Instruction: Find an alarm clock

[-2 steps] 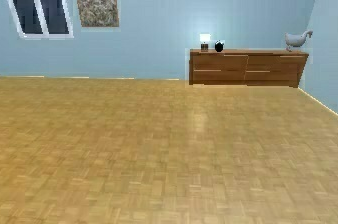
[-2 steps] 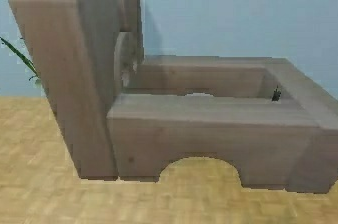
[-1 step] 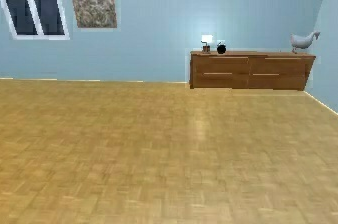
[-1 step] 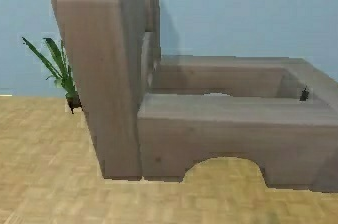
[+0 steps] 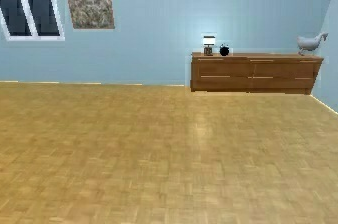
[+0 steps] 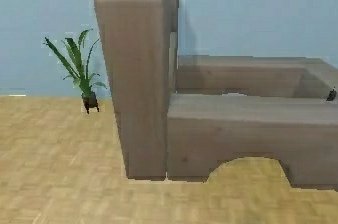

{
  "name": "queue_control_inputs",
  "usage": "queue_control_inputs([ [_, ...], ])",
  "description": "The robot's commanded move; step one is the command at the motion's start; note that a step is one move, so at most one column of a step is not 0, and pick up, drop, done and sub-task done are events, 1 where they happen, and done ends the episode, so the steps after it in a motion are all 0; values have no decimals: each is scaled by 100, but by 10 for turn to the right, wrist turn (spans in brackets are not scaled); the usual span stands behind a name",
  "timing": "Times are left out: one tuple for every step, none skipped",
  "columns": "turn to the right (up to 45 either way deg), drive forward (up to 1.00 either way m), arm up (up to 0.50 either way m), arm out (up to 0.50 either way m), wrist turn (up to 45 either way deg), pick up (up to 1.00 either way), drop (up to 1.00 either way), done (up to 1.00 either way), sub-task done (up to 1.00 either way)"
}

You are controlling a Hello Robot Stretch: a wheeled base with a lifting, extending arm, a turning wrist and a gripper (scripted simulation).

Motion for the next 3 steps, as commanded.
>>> queue_control_inputs([
  [60, 0, 0, 0, 0, 0, 0, 0, 0],
  [0, 100, 0, 0, 0, 0, 0, 0, 0],
  [0, 100, 0, 0, 0, 0, 0, 0, 0],
])
